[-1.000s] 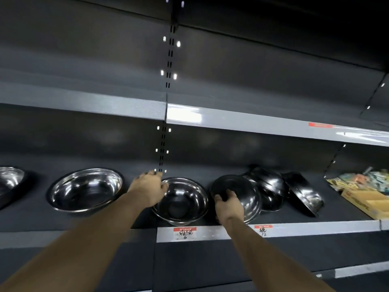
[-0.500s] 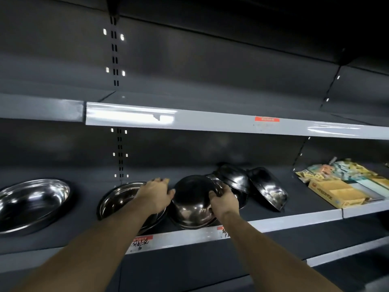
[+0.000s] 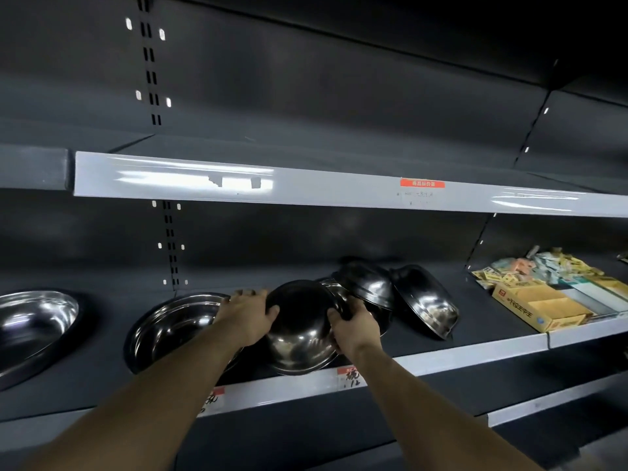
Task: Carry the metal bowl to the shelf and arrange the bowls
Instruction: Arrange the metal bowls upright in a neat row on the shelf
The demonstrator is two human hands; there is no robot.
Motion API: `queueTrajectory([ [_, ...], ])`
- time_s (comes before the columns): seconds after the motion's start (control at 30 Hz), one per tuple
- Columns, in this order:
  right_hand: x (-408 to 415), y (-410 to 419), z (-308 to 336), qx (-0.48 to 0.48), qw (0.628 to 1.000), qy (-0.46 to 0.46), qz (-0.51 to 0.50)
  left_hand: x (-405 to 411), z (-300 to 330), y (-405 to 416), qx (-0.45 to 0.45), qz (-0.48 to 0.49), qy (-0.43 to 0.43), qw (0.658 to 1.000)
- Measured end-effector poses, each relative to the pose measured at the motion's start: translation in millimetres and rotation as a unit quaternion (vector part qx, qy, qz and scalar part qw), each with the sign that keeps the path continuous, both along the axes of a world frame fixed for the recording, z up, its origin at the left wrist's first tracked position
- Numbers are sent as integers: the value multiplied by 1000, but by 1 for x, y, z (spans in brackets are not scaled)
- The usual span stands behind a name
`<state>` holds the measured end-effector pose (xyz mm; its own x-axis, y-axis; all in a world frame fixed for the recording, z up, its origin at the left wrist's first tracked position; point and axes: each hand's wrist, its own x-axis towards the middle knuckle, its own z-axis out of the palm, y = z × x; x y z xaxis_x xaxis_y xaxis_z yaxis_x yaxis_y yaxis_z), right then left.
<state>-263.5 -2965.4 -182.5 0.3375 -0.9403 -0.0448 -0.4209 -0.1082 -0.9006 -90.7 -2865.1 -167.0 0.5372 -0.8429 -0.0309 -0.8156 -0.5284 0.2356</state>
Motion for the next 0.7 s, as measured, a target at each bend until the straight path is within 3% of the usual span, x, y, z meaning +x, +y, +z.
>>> queueTrajectory([
  [0.47,8,5,-14,-39,999,22,13,15,-23,-28,34,54,53,997],
  [0.7,8,4,-14,-43,999,7,-5,11,-32,-36,12,48,33,998],
])
